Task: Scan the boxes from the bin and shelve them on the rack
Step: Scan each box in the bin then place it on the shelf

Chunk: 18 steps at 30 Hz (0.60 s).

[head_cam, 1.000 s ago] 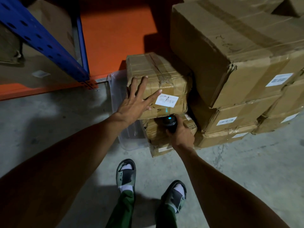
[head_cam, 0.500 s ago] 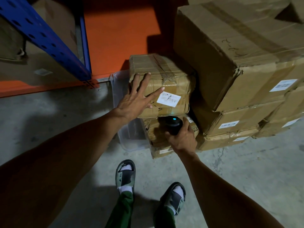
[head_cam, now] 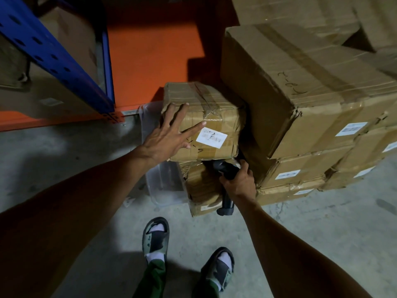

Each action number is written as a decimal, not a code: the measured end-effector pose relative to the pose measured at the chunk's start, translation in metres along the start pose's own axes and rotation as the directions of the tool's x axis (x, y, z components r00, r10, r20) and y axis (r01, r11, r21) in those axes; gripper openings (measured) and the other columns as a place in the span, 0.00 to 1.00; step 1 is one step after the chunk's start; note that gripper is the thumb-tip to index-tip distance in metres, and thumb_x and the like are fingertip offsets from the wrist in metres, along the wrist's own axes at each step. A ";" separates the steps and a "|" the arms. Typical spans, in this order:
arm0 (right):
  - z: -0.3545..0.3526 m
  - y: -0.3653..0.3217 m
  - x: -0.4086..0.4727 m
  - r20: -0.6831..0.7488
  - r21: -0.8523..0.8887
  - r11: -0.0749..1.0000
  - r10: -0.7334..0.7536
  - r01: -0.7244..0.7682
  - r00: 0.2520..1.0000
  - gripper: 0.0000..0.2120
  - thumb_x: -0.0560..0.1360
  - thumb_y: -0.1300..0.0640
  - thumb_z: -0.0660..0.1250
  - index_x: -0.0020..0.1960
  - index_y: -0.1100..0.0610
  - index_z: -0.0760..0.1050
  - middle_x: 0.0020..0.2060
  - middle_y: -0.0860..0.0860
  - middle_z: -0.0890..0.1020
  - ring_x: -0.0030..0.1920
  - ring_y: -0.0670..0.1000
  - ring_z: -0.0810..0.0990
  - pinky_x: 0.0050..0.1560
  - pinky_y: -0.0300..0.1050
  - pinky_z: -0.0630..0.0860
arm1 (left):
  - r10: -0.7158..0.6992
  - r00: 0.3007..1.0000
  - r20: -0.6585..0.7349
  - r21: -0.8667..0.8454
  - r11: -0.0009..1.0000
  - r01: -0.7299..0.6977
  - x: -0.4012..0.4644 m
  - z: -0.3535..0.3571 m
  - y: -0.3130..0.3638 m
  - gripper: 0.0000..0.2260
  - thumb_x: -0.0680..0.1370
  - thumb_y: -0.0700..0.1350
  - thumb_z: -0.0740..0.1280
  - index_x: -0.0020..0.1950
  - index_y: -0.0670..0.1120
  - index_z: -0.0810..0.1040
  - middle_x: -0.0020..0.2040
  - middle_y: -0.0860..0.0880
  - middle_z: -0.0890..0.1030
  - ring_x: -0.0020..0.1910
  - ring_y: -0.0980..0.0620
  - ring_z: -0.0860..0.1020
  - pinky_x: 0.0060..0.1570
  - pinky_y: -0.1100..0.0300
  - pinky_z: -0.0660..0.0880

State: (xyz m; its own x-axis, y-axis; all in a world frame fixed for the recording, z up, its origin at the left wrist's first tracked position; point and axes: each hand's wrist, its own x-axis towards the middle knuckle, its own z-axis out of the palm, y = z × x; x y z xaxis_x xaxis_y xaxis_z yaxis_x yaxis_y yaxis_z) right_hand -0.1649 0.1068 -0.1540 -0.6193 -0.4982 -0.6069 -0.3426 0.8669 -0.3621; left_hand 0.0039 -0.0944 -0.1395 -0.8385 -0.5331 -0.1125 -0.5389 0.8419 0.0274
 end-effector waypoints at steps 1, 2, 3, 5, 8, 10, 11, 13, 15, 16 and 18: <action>0.000 0.001 0.002 -0.006 0.017 1.000 0.014 -0.014 1.000 0.38 0.76 0.51 0.76 0.79 0.55 0.60 0.69 0.61 0.72 0.68 0.66 0.75 0.66 0.62 0.74 | 0.003 1.000 -0.007 0.013 1.000 -0.003 0.000 0.000 0.000 0.41 0.75 0.57 0.71 0.80 0.62 0.48 0.79 0.36 0.51 0.76 0.30 0.52 0.61 0.30 0.69; 0.001 0.002 0.004 -0.008 0.035 0.999 0.028 -0.028 1.000 0.35 0.77 0.52 0.75 0.77 0.57 0.62 0.68 0.62 0.72 0.67 0.67 0.76 0.66 0.61 0.74 | 0.005 1.000 -0.013 0.026 1.000 -0.005 0.001 0.000 -0.001 0.42 0.74 0.57 0.71 0.80 0.62 0.48 0.79 0.36 0.52 0.75 0.30 0.53 0.60 0.31 0.69; 0.001 0.002 0.006 -0.008 0.054 0.998 0.039 -0.039 0.999 0.34 0.77 0.53 0.75 0.76 0.58 0.64 0.68 0.62 0.72 0.66 0.66 0.76 0.67 0.61 0.74 | 0.007 1.000 -0.019 0.035 0.999 -0.006 0.001 -0.001 -0.002 0.42 0.74 0.57 0.72 0.80 0.61 0.49 0.79 0.35 0.54 0.75 0.29 0.55 0.60 0.31 0.70; 0.003 0.003 0.009 -0.016 0.103 0.994 0.045 -0.043 0.999 0.32 0.75 0.55 0.77 0.75 0.58 0.68 0.66 0.62 0.74 0.65 0.65 0.76 0.68 0.57 0.73 | 0.014 0.999 -0.036 0.052 0.999 -0.012 0.002 -0.002 -0.004 0.42 0.73 0.58 0.72 0.80 0.60 0.50 0.78 0.35 0.56 0.74 0.29 0.57 0.57 0.32 0.73; 0.005 0.001 0.005 -0.072 0.159 0.987 0.008 0.003 0.997 0.33 0.72 0.58 0.79 0.74 0.55 0.70 0.67 0.61 0.72 0.66 0.64 0.75 0.70 0.56 0.73 | 0.029 0.999 -0.044 0.070 0.997 -0.026 0.003 -0.004 -0.008 0.41 0.73 0.59 0.71 0.80 0.59 0.53 0.78 0.35 0.59 0.73 0.29 0.60 0.52 0.35 0.77; 0.007 -0.001 0.001 -0.060 0.106 0.988 -0.106 0.112 0.993 0.34 0.72 0.60 0.78 0.75 0.53 0.69 0.71 0.60 0.68 0.69 0.65 0.74 0.73 0.60 0.72 | 0.028 0.999 -0.038 0.070 0.997 -0.025 0.004 -0.007 -0.009 0.40 0.73 0.60 0.71 0.80 0.59 0.54 0.78 0.35 0.59 0.73 0.29 0.61 0.51 0.36 0.78; 0.008 -0.002 0.001 -0.021 0.057 0.982 -0.179 0.180 0.984 0.34 0.73 0.62 0.78 0.75 0.53 0.68 0.72 0.59 0.66 0.71 0.65 0.72 0.74 0.61 0.71 | 0.033 0.999 -0.040 0.078 0.997 -0.029 0.004 -0.009 -0.009 0.39 0.74 0.60 0.70 0.80 0.59 0.53 0.78 0.35 0.59 0.73 0.29 0.61 0.52 0.37 0.78; 0.010 -0.007 0.002 0.048 -0.017 0.961 -0.275 0.276 0.960 0.35 0.74 0.63 0.76 0.76 0.52 0.66 0.73 0.59 0.66 0.73 0.64 0.69 0.75 0.60 0.70 | 0.054 0.998 -0.043 0.094 0.994 -0.050 0.006 -0.011 -0.011 0.39 0.75 0.61 0.68 0.80 0.59 0.51 0.78 0.34 0.58 0.73 0.29 0.61 0.55 0.38 0.77; 0.016 -0.016 0.005 0.044 -0.014 0.955 -0.297 0.298 0.954 0.35 0.74 0.64 0.76 0.77 0.55 0.65 0.74 0.60 0.67 0.75 0.62 0.69 0.76 0.59 0.69 | 0.070 0.997 -0.032 0.117 0.991 -0.066 0.009 -0.013 -0.015 0.38 0.76 0.63 0.64 0.80 0.60 0.46 0.79 0.35 0.56 0.74 0.30 0.59 0.59 0.39 0.76; 0.020 -0.020 0.006 0.034 0.031 0.961 -0.274 0.273 0.961 0.35 0.74 0.63 0.76 0.76 0.56 0.64 0.74 0.60 0.67 0.75 0.61 0.68 0.76 0.59 0.69 | 0.075 0.997 -0.023 0.122 0.990 -0.071 0.010 -0.014 -0.017 0.38 0.77 0.63 0.63 0.80 0.60 0.45 0.79 0.35 0.54 0.75 0.30 0.57 0.61 0.39 0.75; 0.028 -0.025 0.005 0.022 0.127 0.969 -0.216 0.212 0.976 0.36 0.74 0.62 0.77 0.75 0.57 0.63 0.74 0.59 0.67 0.75 0.59 0.68 0.75 0.59 0.70 | 0.071 0.997 -0.005 0.114 0.991 -0.070 0.011 -0.015 -0.019 0.38 0.78 0.64 0.61 0.80 0.61 0.42 0.80 0.36 0.51 0.76 0.31 0.55 0.62 0.39 0.74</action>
State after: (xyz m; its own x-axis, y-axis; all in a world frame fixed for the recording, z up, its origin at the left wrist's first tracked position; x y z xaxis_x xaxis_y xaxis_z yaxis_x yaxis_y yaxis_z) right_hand -0.1397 0.0819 -0.1678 -0.5151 -0.6739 -0.5296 -0.3733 0.7326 -0.5691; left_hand 0.0036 -0.1176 -0.1259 -0.8750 -0.4727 -0.1048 -0.4666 0.8810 -0.0781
